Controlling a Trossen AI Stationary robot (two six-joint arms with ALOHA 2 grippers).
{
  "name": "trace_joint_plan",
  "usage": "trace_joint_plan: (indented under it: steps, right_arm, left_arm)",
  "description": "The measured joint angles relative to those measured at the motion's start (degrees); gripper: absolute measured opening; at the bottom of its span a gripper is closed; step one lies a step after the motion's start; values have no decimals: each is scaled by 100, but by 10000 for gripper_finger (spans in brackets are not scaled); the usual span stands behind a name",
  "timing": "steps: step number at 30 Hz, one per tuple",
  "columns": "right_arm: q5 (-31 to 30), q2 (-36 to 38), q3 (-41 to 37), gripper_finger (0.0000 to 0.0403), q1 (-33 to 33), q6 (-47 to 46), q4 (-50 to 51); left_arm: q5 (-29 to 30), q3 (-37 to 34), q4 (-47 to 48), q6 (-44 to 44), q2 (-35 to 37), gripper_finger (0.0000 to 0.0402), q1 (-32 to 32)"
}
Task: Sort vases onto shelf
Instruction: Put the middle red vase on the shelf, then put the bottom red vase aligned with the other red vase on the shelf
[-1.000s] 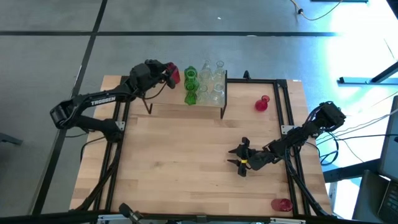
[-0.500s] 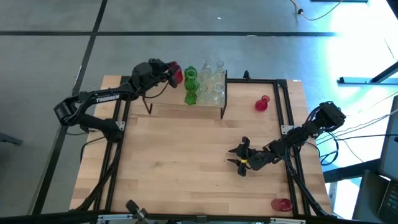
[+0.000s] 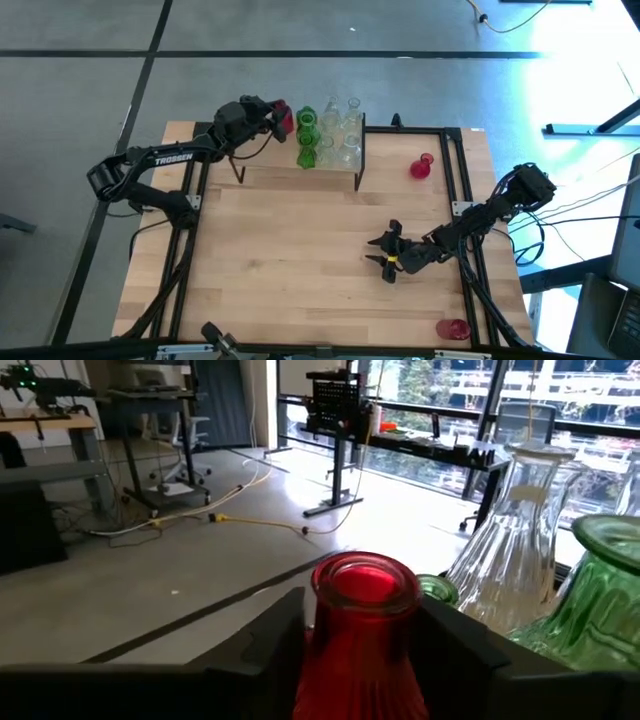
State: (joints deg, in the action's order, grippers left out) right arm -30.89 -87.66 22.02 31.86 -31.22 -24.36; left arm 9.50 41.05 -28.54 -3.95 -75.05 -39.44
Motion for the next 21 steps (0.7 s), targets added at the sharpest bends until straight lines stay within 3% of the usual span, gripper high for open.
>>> trace_joint_plan:
  steps: [13, 21]
  right_arm:
    - [2, 0, 0, 186, 0, -2, 2]
    - [48, 0, 0, 186, -1, -2, 4]
  left_arm:
    - [-240, -3, -202, 2, 17, 257, -2]
    - [-164, -5, -350, -5, 544, 319, -2]
